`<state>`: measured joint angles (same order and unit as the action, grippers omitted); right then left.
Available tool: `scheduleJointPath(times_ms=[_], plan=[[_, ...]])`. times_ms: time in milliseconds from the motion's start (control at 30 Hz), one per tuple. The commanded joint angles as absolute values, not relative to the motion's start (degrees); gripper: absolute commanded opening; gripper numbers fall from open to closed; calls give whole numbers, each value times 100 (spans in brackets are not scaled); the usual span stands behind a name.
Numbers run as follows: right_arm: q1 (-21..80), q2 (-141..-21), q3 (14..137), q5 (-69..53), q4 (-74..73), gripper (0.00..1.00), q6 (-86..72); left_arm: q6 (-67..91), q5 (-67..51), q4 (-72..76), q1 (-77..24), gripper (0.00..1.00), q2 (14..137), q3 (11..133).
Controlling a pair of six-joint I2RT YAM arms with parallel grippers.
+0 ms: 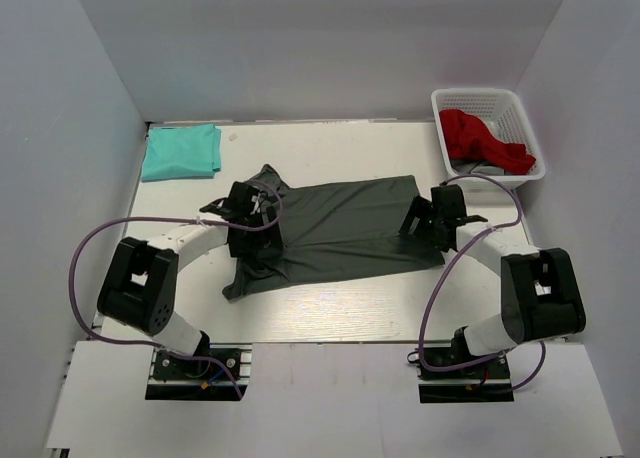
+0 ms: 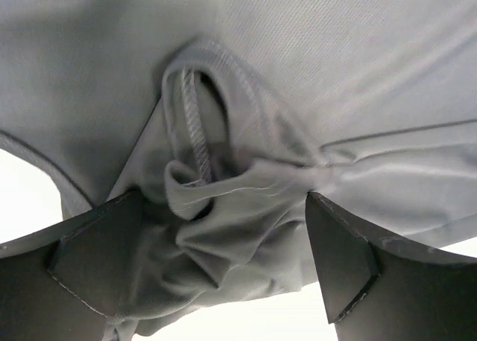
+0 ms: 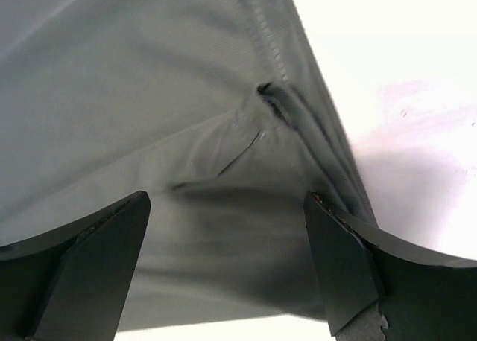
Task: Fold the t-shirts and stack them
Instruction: Fold the flattened tshirt in 1/3 of the way
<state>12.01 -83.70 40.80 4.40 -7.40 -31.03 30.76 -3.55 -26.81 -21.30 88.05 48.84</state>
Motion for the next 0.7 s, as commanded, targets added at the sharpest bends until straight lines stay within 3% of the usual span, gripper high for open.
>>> scheduleJointPath(times_ms=[0, 333, 500, 667], plan=[[1204, -7929, 4174, 80, -861, 90, -2751, 3032, -125, -2681, -2118, 100, 8641, 5299], [1222, -7444, 5148, 570, -1064, 90, -2329, 2804, 1362, -3190, -2065, 100, 8287, 6774], [1204, -8277, 5870, 712, -1099, 90, -2303, 2576, 1625, -3172, -1907, 100, 9604, 7925], [1187, -9341, 7002, 1098, -1169, 90, -2268, 2207, 1381, -3524, -1705, 100, 11344, 9955]])
